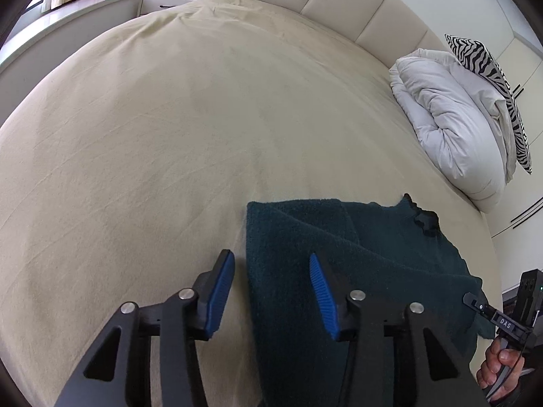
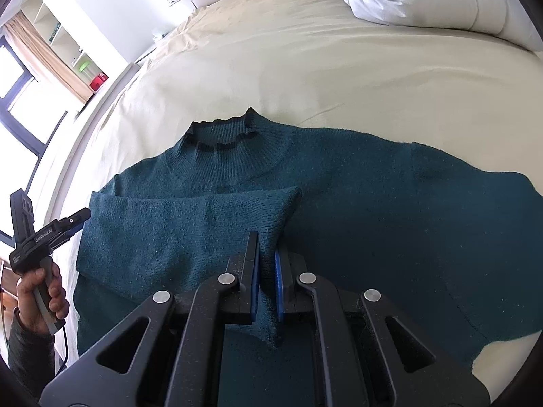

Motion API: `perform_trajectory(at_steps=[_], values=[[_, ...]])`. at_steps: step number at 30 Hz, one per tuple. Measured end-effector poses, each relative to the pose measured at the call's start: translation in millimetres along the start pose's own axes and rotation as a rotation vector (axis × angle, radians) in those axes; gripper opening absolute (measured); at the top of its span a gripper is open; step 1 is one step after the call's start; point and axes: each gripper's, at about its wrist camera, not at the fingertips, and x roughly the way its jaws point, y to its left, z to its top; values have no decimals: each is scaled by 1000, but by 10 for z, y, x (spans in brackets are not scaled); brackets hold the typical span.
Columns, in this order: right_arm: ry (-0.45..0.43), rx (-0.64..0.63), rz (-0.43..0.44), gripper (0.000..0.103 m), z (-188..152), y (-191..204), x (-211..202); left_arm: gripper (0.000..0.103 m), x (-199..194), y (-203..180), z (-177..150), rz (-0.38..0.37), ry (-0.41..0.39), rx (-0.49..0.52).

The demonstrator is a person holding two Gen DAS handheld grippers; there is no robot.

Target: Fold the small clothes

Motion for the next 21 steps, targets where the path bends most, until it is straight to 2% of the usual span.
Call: perform_trajectory(at_steps=[2, 4, 6, 13, 17, 19, 21], values=[[0, 1, 6, 6, -14, -6, 41, 38, 43, 27, 40, 1, 4, -8], [0, 4, 10, 6, -36, -17, 65, 17, 78, 52, 57, 5, 10, -4], [1, 8, 13, 6, -56, -29, 77, 9, 101, 46, 64, 5, 13, 12], [-14, 4, -6, 6, -47, -4, 47, 7, -135, -19, 83, 27, -84, 89], [-54, -23, -13, 6, 65, 86, -70, 7, -15, -37, 51, 65, -77, 108], [-28, -20, -31, 6, 101, 52, 30, 7, 106, 10, 11, 74, -59, 98], [38, -13, -77, 6, 73, -53, 278, 7, 119, 6, -30, 81, -74, 106]])
